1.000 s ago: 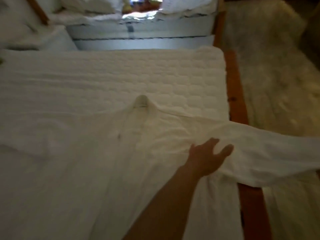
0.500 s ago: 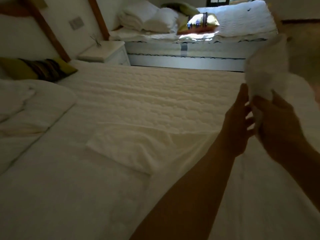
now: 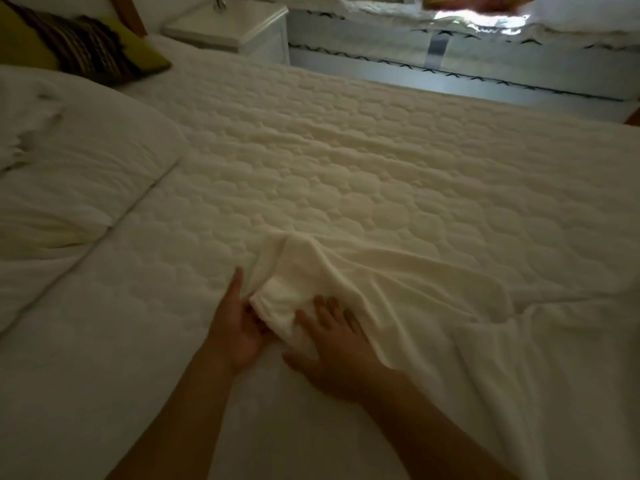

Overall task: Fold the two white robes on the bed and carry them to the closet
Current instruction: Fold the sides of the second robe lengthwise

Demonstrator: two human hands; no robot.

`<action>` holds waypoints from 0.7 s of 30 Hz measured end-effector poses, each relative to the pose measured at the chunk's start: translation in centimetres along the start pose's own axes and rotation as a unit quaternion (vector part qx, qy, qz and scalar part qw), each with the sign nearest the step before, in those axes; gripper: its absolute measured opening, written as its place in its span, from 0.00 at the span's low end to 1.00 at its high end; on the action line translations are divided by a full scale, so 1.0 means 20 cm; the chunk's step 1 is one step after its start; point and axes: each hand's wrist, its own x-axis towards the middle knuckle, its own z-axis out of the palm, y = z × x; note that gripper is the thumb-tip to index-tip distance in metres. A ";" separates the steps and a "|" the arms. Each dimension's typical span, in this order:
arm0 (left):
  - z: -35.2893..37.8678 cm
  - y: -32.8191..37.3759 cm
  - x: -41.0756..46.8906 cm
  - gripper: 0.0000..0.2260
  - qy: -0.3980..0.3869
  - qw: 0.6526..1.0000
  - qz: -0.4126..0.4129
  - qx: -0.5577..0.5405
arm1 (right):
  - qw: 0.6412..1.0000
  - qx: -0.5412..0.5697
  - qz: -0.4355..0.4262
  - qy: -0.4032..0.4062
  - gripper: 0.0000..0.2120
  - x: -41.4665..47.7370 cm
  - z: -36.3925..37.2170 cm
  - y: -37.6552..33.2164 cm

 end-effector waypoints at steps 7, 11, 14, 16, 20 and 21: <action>0.22 0.20 0.22 0.39 0.074 0.930 0.064 0.356 | 0.941 -0.104 0.148 0.288 0.21 -0.33 -0.40 0.68; 0.29 0.30 0.30 0.27 0.061 0.848 0.150 0.505 | 0.967 -0.112 0.198 0.111 0.28 -0.45 -0.56 0.98; 0.29 0.25 0.31 0.17 0.089 0.722 0.289 0.622 | 0.977 -0.080 0.190 0.058 0.32 -0.47 -0.64 1.01; 0.22 0.23 0.32 0.16 0.135 0.698 0.340 0.615 | 0.972 -0.138 0.188 -0.004 0.38 -0.48 -0.69 1.06; 0.02 0.21 0.34 0.18 0.211 0.683 0.384 0.584 | 0.937 -0.294 0.148 0.118 0.49 -0.57 -0.79 1.31; 0.00 0.19 0.34 0.18 0.218 0.682 0.390 0.579 | 0.918 -0.316 0.143 0.194 0.45 -0.60 -0.81 1.36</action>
